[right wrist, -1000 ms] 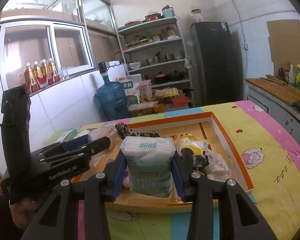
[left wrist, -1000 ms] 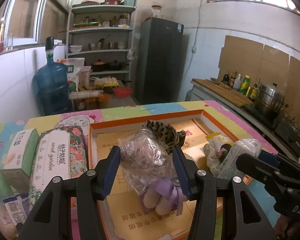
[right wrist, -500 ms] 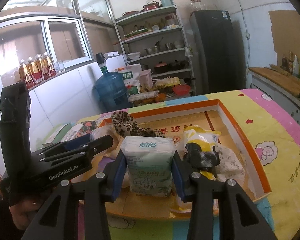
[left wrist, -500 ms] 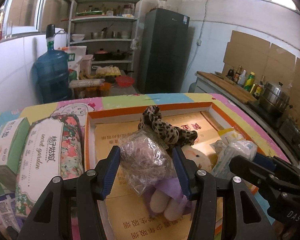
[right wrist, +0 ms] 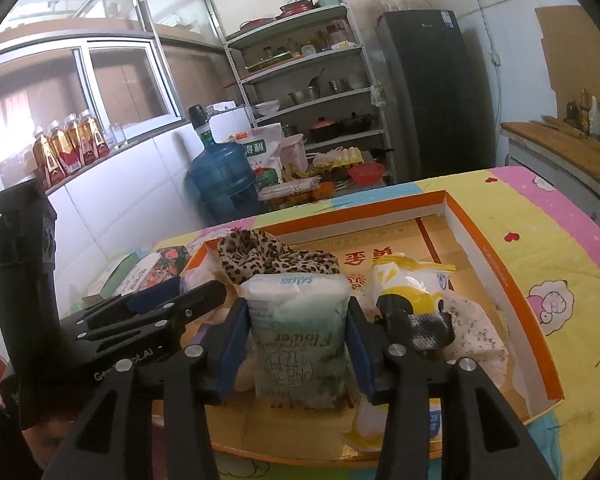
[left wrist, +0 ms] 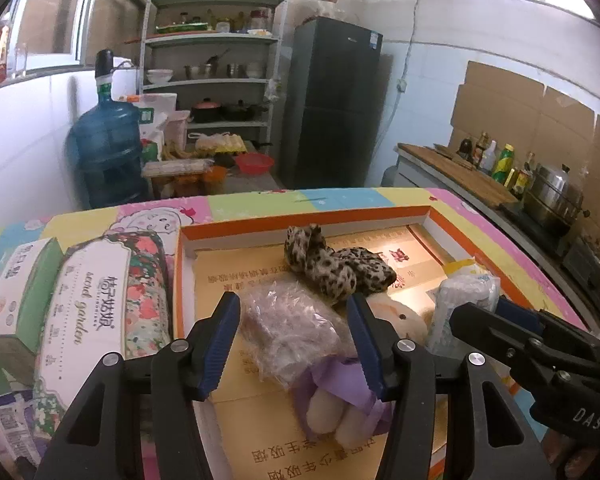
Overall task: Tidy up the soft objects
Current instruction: 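Open both grippers to drop the plastic bag and tissue pack into the box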
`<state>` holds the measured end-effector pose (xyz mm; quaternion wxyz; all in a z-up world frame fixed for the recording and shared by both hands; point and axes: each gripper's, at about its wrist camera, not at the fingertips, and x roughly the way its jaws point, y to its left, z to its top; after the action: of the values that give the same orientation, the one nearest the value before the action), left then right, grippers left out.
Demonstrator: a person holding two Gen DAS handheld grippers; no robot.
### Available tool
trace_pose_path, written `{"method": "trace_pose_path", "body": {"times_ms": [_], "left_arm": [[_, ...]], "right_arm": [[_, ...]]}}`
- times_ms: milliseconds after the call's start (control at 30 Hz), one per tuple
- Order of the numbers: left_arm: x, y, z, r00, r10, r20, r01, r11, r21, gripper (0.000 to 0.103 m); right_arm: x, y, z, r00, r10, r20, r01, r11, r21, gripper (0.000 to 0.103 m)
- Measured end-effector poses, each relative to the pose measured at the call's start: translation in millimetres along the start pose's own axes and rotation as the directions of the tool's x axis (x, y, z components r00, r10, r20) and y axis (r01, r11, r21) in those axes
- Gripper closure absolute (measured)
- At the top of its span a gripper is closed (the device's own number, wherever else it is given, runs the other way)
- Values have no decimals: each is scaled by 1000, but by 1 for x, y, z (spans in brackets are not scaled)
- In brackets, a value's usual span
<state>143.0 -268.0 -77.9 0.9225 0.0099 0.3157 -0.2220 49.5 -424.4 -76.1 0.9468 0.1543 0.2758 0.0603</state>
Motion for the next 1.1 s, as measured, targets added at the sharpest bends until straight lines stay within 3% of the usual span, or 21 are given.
{"method": "trace_pose_path", "body": {"times_ms": [167, 600, 1100], "left_arm": [[-8, -2, -1, 1000, 10, 25, -11, 1000, 16, 45], [-39, -1, 1, 996, 23, 87, -26, 999, 35, 45], [-87, 25, -6, 987, 77, 141, -80, 997, 18, 45]], "right_arm": [[-2, -1, 1, 1000, -9, 16, 8, 1000, 12, 45], [-20, 3, 4, 996, -46, 81, 45, 999, 11, 44], [-29, 36, 3, 995, -8, 100, 11, 1000, -29, 44]]}}
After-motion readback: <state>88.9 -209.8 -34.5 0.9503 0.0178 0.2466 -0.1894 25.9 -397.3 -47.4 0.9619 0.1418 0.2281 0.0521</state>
